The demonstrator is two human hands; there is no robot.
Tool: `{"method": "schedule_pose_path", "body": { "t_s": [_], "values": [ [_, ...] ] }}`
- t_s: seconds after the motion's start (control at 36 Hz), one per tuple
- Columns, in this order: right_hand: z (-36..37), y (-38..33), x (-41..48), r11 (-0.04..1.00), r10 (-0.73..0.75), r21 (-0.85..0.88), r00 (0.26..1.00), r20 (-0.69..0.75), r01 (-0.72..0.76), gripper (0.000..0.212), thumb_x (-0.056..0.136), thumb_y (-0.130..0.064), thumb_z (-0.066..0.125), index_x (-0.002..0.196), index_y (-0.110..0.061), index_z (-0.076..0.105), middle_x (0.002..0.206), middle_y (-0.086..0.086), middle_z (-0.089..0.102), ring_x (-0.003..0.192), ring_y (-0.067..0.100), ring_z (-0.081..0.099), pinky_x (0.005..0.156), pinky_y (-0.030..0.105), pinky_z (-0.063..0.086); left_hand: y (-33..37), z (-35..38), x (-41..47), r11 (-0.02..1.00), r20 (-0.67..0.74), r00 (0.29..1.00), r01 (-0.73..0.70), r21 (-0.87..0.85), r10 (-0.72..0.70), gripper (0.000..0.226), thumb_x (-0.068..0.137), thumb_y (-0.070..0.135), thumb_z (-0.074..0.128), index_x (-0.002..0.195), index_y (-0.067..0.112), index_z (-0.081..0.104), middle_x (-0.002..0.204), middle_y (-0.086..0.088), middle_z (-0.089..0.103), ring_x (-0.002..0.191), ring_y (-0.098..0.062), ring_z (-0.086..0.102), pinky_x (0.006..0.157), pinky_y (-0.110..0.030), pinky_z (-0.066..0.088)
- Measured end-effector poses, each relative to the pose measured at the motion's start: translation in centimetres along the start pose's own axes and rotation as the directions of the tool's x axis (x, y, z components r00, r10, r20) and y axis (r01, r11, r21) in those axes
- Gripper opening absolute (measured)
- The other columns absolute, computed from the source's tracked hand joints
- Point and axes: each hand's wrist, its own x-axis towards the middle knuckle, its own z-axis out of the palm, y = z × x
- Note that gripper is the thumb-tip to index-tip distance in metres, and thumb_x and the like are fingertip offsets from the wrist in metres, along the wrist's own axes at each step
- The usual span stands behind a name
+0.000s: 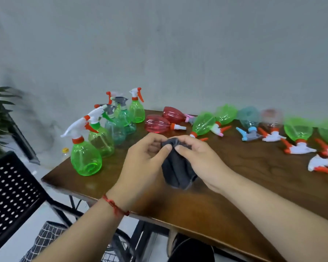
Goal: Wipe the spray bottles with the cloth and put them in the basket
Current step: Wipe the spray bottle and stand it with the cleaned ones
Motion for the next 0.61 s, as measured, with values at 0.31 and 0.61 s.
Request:
{"method": "schedule_pose_path", "body": {
  "t_s": [0.31, 0.61],
  "values": [
    [-13.2, 3.2, -4.8, 0.990, 0.077, 0.125, 0.989, -0.128, -0.061, 0.025, 0.105, -0.016, 0.063, 0.127, -0.014, 0.073, 0.123, 0.008, 0.077, 0.118, 0.027, 0.072, 0.112, 0.057, 0.050, 3.0, 12.1, 3.4, 0.985, 0.186, 0.981, 0.083, -0.150, -0.054, 0.014, 0.100, 0.021, 0.076, 0.099, 0.035, 0.077, 0.090, 0.003, 0.078, 0.084, -0.021, 0.076, 0.073, -0.053, 0.066],
    [-19.0, 6.1, -4.7, 0.964, 0.102, 0.255, 0.991, -0.084, -0.078, 0.035, 0.109, -0.025, 0.051, 0.140, -0.017, 0.066, 0.135, 0.010, 0.071, 0.127, 0.032, 0.067, 0.113, 0.065, 0.045, 3.7, 17.1, 6.7, 0.995, 0.266, 0.960, 0.101, -0.021, -0.092, 0.010, 0.099, 0.018, 0.078, 0.098, 0.027, 0.078, 0.089, 0.002, 0.077, 0.081, -0.017, 0.076, 0.064, -0.035, 0.066]
  ]
}}
